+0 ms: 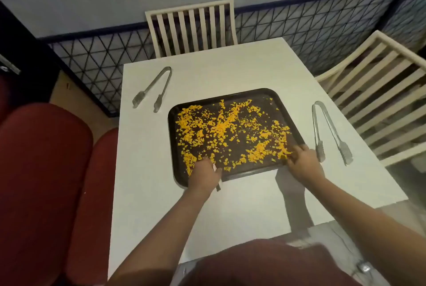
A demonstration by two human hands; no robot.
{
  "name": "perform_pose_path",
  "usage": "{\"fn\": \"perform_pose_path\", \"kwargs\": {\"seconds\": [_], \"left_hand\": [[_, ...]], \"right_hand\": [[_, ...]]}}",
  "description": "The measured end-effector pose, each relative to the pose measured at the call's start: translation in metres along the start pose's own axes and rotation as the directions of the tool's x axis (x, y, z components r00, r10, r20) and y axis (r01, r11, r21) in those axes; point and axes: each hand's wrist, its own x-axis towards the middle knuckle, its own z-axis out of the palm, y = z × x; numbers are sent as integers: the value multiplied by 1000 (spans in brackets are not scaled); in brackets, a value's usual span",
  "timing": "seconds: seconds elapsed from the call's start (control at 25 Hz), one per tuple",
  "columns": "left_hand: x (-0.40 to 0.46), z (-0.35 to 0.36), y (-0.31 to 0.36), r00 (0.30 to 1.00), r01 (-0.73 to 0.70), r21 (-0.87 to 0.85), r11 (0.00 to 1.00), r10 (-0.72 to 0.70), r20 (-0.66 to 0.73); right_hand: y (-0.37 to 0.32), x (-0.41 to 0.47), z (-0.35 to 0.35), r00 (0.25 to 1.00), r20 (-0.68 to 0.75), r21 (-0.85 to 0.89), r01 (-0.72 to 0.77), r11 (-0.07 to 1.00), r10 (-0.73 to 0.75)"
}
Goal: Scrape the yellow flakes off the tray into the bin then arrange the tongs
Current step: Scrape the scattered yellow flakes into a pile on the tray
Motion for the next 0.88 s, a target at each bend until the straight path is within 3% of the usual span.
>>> {"fn": "perform_pose_path", "kwargs": {"seconds": [0.32,0.72,0.88], "left_hand": [[4,17,-3,1000,4,29,1000,-5,23],[3,23,-11,999,7,-39,999,-6,42],[4,25,-2,998,-30,-2,1000,30,-52]], "right_hand": [[12,-21,17,994,-81,17,-73,997,74],[14,-25,15,995,-32,71,-93,993,96],[20,-14,9,995,16,148,-104,984,102]]}}
